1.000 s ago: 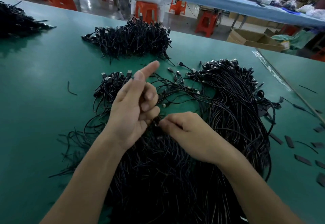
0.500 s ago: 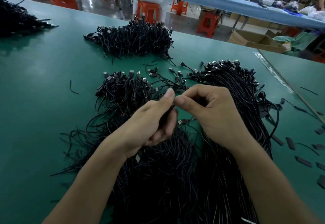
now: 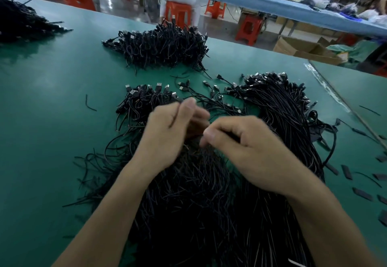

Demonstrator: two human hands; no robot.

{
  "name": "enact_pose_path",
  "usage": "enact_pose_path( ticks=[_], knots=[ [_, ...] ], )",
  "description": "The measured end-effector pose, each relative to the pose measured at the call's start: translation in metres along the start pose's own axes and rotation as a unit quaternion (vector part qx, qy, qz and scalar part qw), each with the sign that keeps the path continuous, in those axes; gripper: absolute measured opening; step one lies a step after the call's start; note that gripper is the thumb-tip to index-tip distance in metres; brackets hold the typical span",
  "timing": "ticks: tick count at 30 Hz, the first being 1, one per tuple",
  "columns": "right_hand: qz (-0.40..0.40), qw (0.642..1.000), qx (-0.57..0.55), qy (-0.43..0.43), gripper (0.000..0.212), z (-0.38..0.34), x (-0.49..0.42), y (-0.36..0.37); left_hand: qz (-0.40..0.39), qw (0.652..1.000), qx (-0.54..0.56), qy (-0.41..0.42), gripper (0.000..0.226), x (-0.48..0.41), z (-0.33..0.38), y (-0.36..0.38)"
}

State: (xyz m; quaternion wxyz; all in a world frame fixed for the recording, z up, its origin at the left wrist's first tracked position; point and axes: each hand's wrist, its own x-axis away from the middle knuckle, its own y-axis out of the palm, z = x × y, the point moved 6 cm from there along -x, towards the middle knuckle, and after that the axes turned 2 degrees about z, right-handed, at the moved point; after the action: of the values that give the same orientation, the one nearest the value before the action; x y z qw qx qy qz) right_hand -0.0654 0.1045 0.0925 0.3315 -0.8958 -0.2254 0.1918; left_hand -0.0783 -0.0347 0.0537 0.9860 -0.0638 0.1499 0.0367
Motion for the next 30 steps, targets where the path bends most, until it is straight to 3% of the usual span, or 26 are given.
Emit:
enact_pose_path(
  ticks=[3, 5, 7, 9, 11, 13, 14, 16, 18, 20, 23, 25, 30],
  knots=[
    [0.056, 0.996, -0.057, -0.038, 0.016, -0.007, -0.007, -0.018, -0.143, 0.984, 0.039, -0.101, 0.058, 0.012, -0.001, 0.02],
    [0.096, 0.989, -0.104, -0.047, 0.018, -0.004, -0.011, -0.025, -0.174, 0.974, 0.078, -0.124, 0.062, 0.016, 0.001, 0.023],
    [0.122, 0.986, -0.109, -0.024, 0.021, 0.005, -0.012, -0.023, -0.186, 0.953, 0.2, -0.134, 0.062, 0.015, 0.005, 0.019],
    [0.116, 0.988, -0.097, 0.021, 0.021, 0.018, -0.01, -0.011, -0.191, 0.91, 0.341, -0.141, 0.056, 0.011, 0.009, 0.013],
    [0.074, 0.993, -0.068, 0.055, 0.019, 0.024, -0.006, 0.007, -0.182, 0.866, 0.447, -0.127, 0.051, 0.008, 0.013, 0.009],
    [0.019, 0.997, -0.036, 0.059, 0.021, 0.023, -0.003, 0.023, -0.147, 0.845, 0.502, -0.107, 0.046, 0.004, 0.013, 0.007],
    [-0.006, 0.998, -0.02, 0.055, 0.022, 0.02, -0.002, 0.03, -0.115, 0.856, 0.495, -0.096, 0.044, 0.002, 0.011, 0.007],
    [-0.042, 0.998, 0.008, 0.054, 0.025, 0.017, 0.001, 0.035, -0.035, 0.912, 0.404, -0.063, 0.041, -0.001, 0.002, 0.004],
    [-0.069, 0.995, 0.031, 0.064, 0.026, 0.015, 0.006, 0.035, 0.037, 0.97, 0.239, -0.019, 0.035, -0.001, -0.004, -0.001],
    [-0.089, 0.992, 0.067, 0.055, 0.026, 0.011, 0.009, 0.03, 0.057, 0.995, 0.079, 0.013, 0.029, -0.001, -0.004, -0.003],
    [-0.07, 0.996, 0.055, 0.008, 0.031, -0.003, 0.006, 0.018, -0.024, 0.999, -0.035, 0.006, 0.035, 0.002, 0.0, 0.005],
    [-0.015, 0.999, 0.03, -0.013, 0.025, -0.007, 0.003, 0.003, -0.085, 0.996, -0.032, -0.025, 0.048, 0.007, 0.003, 0.013],
    [0.122, 0.991, 0.015, -0.045, 0.01, -0.001, 0.003, -0.019, -0.151, 0.981, 0.013, -0.125, 0.063, 0.014, 0.002, 0.02]
  ],
)
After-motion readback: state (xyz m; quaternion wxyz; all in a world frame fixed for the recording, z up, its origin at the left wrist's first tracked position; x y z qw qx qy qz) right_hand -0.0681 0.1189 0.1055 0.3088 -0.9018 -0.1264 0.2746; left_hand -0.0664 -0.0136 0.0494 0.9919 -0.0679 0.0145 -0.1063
